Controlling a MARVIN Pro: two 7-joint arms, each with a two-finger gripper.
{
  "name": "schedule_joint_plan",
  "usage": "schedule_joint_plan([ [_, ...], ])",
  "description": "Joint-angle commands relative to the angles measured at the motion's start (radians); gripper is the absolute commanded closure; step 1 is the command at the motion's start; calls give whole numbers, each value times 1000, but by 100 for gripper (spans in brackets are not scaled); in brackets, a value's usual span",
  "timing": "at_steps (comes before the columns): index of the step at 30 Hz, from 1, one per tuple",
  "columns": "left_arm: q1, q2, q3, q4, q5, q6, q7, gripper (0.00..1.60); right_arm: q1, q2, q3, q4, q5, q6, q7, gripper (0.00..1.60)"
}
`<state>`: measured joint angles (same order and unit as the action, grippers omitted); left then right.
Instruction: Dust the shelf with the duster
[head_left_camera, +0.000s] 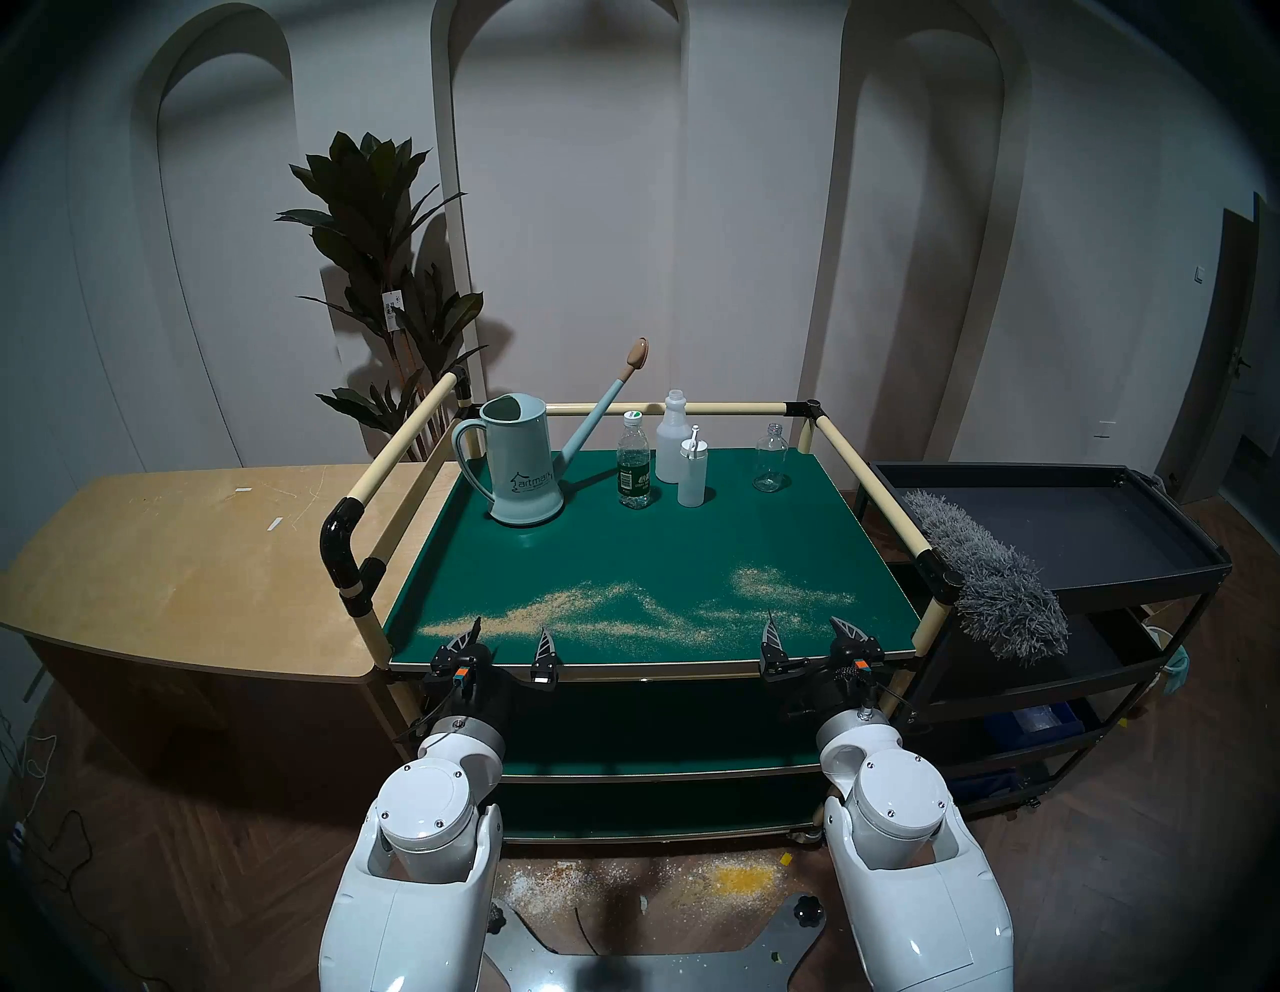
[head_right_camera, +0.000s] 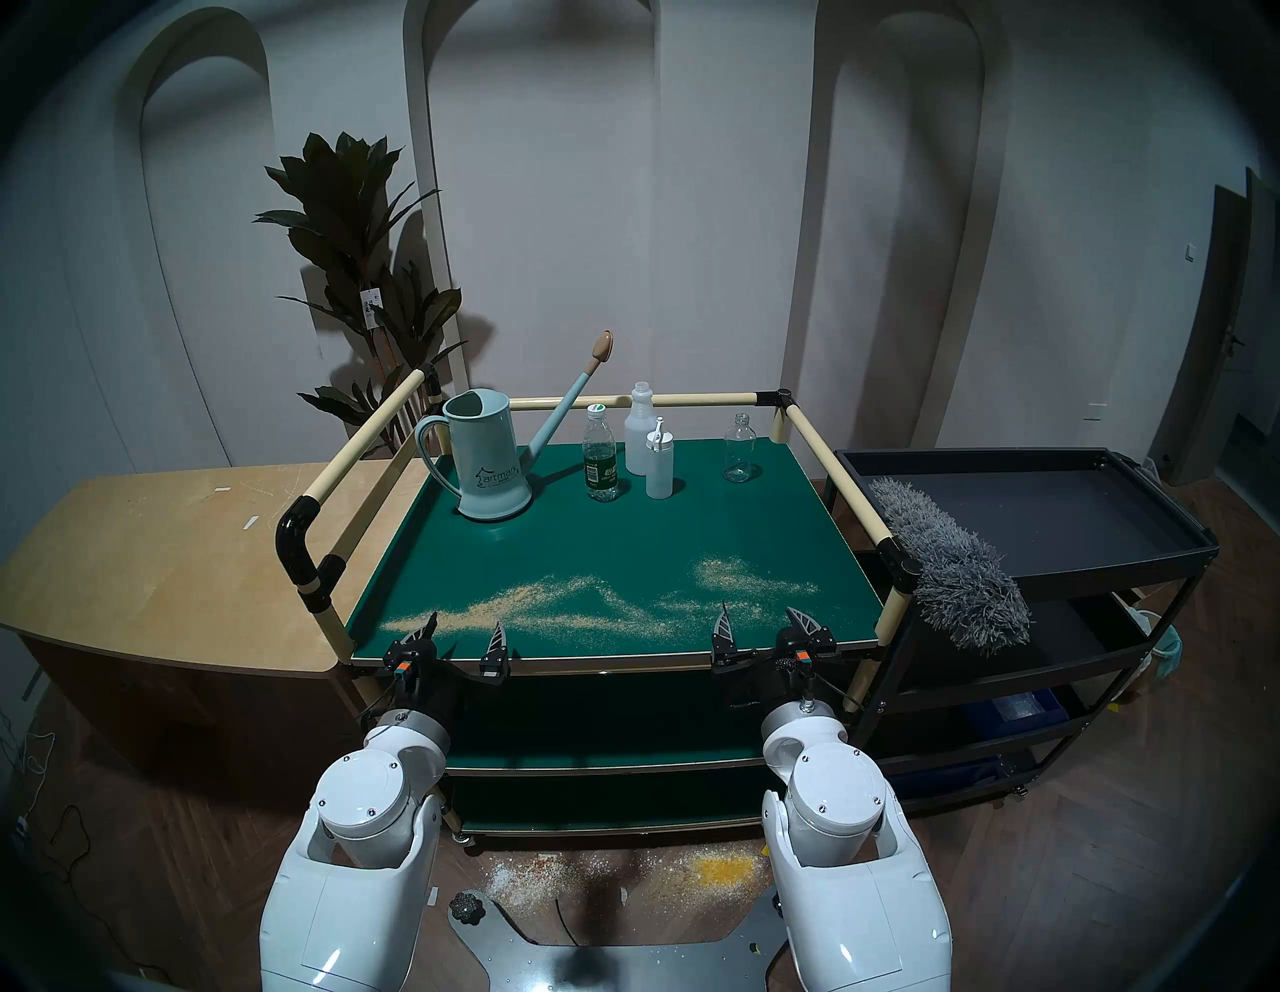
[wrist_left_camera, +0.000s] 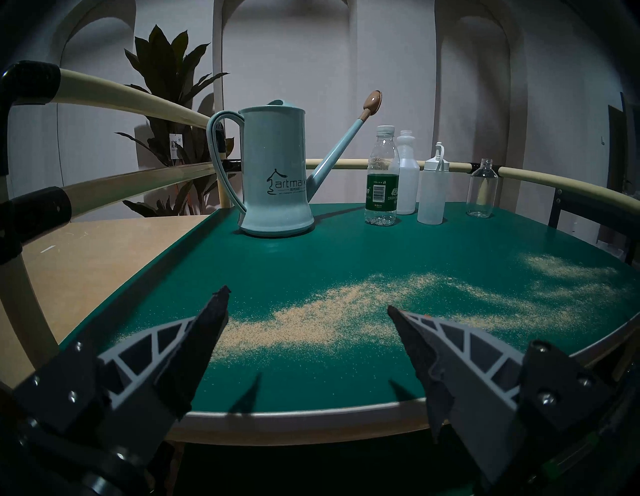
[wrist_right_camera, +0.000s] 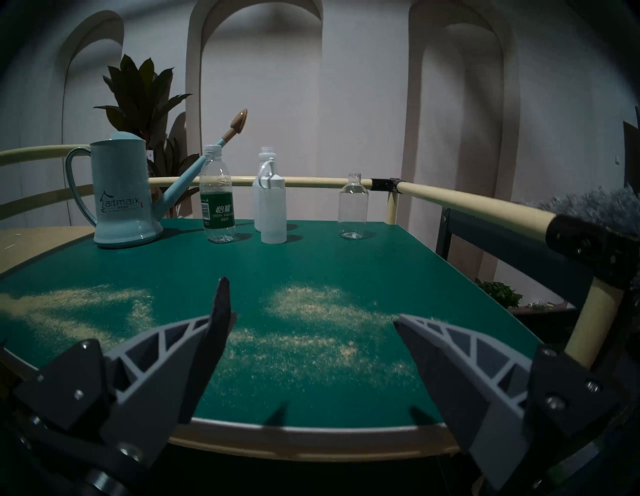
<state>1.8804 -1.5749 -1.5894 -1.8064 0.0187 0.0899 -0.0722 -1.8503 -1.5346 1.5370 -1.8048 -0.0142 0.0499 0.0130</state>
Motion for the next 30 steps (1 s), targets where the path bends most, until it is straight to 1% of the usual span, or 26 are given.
schedule_joint_plan([
  [1, -15, 15, -14, -113, -19, 8, -23, 0, 72, 34, 15, -112, -12, 9, 18, 0],
  [4, -31, 15, -36, -151, -40, 16, -27, 0, 92, 45, 30, -148, -11, 14, 25, 0],
  [7, -40, 29, -55, -186, -47, 27, -36, 0, 113, 54, 53, -182, -11, 22, 29, 0],
  [15, -62, 50, -114, -288, -87, 58, -60, 0, 163, 91, 147, -280, -21, 58, 24, 0],
  [19, -64, 58, -145, -347, -113, 84, -75, 0, 177, 107, 214, -336, -19, 99, 20, 0],
  [22, -60, 62, -157, -386, -132, 108, -90, 0, 184, 118, 267, -358, -15, 137, 15, 0],
  [24, -54, 63, -158, -406, -144, 126, -100, 0, 188, 125, 298, -372, -13, 160, 13, 0],
  [30, -40, 70, -158, -451, -180, 199, -135, 0, 180, 150, 404, -403, 4, 269, 15, 0],
])
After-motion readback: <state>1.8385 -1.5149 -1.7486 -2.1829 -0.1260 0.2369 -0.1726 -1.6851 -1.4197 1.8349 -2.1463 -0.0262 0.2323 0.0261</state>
